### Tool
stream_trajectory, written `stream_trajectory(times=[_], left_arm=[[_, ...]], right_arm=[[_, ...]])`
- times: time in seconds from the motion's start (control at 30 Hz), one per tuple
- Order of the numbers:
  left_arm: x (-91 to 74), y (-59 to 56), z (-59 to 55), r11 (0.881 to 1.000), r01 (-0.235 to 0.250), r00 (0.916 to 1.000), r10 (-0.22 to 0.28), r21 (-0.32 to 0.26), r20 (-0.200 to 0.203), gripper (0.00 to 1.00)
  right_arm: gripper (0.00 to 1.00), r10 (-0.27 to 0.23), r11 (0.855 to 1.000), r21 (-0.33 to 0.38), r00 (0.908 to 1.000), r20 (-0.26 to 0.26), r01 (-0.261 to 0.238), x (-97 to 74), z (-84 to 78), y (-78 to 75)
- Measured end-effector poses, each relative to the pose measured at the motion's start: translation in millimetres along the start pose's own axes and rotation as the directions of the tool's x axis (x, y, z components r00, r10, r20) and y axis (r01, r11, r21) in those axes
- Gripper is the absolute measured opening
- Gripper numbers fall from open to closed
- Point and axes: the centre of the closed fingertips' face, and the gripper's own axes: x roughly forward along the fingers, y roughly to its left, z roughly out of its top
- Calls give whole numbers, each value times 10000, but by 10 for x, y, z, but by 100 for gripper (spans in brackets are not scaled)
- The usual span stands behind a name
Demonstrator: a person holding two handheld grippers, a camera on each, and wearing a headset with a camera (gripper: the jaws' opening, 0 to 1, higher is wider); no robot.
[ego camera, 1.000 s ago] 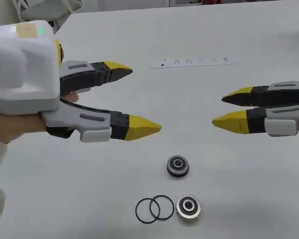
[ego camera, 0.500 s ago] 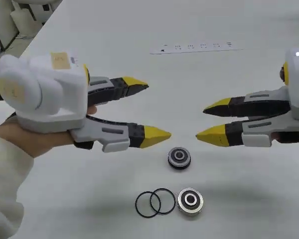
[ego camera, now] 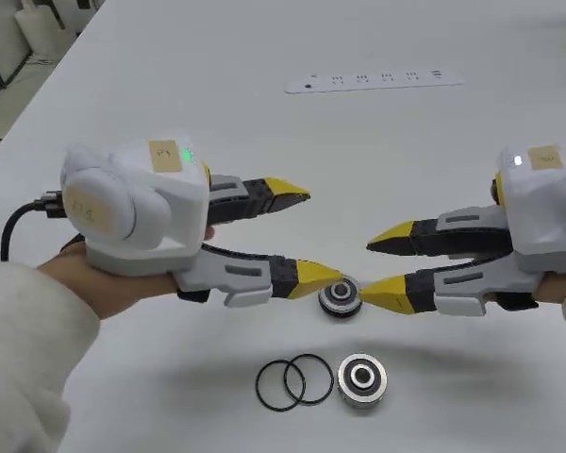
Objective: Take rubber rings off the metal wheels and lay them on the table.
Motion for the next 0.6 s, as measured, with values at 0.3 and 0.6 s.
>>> stream_trajectory(times=[0.3,0.6], left_arm=[[201,-131,-205,9991,427,9983,-426,35,-396,40],[309,-254,-411,9981,602,9941,-614,-157,-892,30]], right_arm=[[30,83,10000,4,9993,-375,-83,122,-182,34],[27,49,9999,-110,9970,-769,-58,158,-313,38]])
